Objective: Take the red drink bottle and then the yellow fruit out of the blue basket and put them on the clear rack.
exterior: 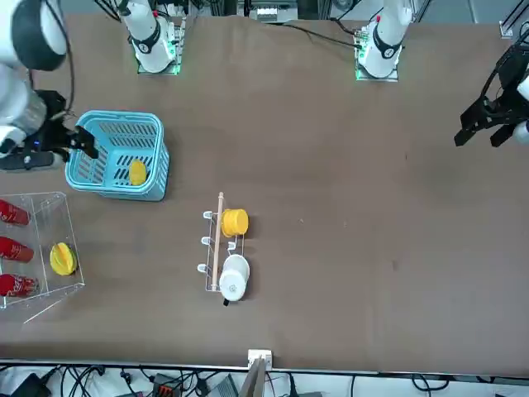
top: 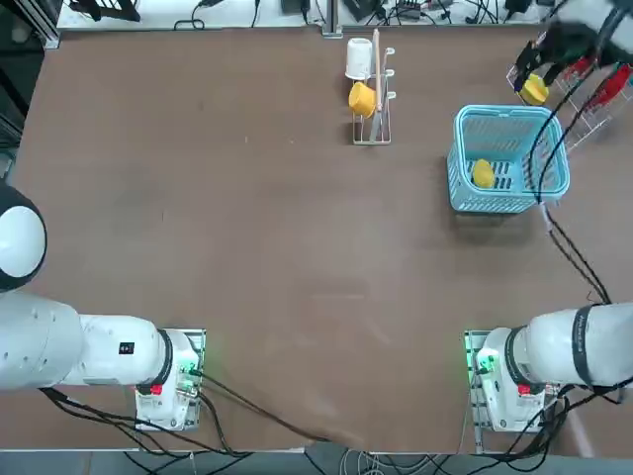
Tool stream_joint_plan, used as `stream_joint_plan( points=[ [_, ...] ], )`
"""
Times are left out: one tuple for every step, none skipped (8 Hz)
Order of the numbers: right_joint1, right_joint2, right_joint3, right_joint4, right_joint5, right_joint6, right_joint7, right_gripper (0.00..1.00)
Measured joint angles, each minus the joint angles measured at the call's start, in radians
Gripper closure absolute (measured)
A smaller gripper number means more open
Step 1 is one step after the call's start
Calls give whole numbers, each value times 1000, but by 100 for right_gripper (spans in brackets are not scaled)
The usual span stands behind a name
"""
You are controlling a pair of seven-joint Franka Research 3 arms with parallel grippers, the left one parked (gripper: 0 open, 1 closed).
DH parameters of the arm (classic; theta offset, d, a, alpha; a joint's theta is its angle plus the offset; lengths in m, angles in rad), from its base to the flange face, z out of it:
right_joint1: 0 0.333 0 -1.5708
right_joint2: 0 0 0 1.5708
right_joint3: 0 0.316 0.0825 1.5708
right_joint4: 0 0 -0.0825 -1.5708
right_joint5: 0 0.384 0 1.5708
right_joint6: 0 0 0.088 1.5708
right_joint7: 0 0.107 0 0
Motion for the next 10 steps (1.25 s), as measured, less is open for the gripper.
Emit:
stream_joint_plan(
  points=[
    [9,-14,0,-77,0,80,14,0],
    [22,-20,0,-141,0,159,32,0],
    [30,-22,0,-195,0,237,43,0],
    [32,-22,0,-244,0,310,49,0],
    [34,-22,0,-295,0,388,53,0],
    [37,-21,0,-350,0,477,57,0],
    [40,-19,0,-408,0,568,60,0],
    [40,-17,0,-461,0,652,62,0],
    [40,-12,0,-501,0,714,65,0],
    [41,-3,0,-528,0,764,65,0]
  ],
)
